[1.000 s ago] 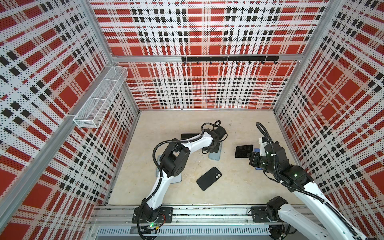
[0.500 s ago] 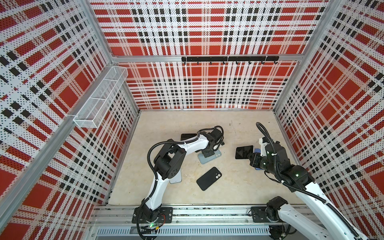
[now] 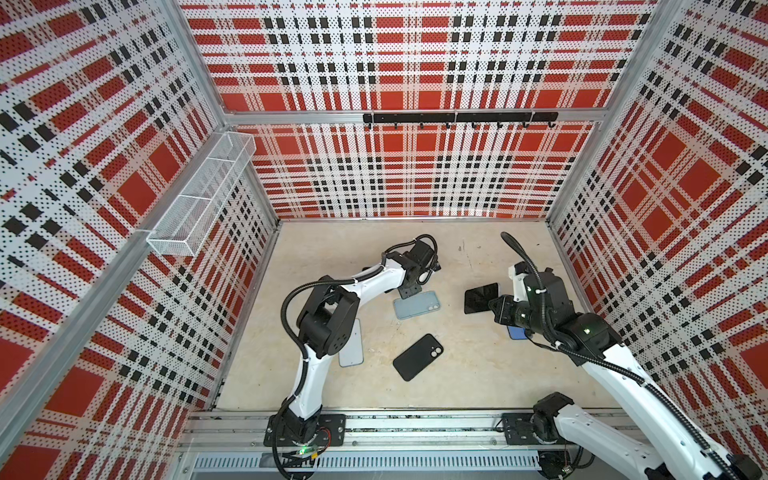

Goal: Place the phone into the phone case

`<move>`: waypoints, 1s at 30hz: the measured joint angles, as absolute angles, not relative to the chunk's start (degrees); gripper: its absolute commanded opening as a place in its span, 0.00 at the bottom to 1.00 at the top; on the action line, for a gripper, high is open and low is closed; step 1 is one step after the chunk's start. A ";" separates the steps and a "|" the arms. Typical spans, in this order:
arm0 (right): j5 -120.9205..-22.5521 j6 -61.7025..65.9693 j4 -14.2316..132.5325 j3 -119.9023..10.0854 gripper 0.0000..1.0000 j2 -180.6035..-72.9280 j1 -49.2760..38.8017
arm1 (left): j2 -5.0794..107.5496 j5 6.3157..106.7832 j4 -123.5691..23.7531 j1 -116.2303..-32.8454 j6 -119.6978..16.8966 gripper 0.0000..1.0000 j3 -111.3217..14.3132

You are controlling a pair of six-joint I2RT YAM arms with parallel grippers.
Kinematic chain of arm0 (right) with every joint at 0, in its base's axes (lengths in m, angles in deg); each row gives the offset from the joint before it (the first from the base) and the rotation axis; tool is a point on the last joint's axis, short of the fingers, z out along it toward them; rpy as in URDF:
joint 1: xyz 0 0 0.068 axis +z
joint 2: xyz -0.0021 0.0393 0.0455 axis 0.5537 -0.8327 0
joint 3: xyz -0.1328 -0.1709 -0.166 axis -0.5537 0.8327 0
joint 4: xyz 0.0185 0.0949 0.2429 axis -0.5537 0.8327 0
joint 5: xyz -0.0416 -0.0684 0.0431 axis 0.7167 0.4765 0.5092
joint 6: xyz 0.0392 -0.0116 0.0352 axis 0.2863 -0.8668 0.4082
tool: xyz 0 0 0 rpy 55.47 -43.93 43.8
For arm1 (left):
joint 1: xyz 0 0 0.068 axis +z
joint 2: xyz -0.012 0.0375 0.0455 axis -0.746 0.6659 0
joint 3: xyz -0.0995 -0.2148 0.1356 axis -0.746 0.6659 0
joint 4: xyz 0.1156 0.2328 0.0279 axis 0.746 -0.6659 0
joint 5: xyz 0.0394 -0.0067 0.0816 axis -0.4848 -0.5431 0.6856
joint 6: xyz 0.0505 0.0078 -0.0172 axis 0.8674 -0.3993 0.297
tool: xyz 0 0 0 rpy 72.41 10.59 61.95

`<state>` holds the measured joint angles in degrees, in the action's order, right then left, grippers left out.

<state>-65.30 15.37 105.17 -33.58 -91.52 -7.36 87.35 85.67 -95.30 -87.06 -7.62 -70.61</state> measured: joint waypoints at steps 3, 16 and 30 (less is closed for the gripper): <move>-68.86 13.75 104.38 -36.27 0.00 -95.54 -7.40 | 81.99 87.13 -97.77 -87.06 -15.96 0.74 -70.54; -85.63 9.41 93.10 -40.64 0.00 -116.87 -7.51 | 54.04 67.57 -90.12 -79.73 -54.41 0.90 -36.14; -96.38 5.32 86.46 -47.39 0.00 -138.64 -7.62 | 57.32 50.59 -66.97 -76.70 -74.23 0.95 -21.41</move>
<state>-96.38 5.32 86.46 -47.39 -138.64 -7.62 57.32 50.59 -66.97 -76.70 -74.23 -21.41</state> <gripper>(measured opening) 0.128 0.942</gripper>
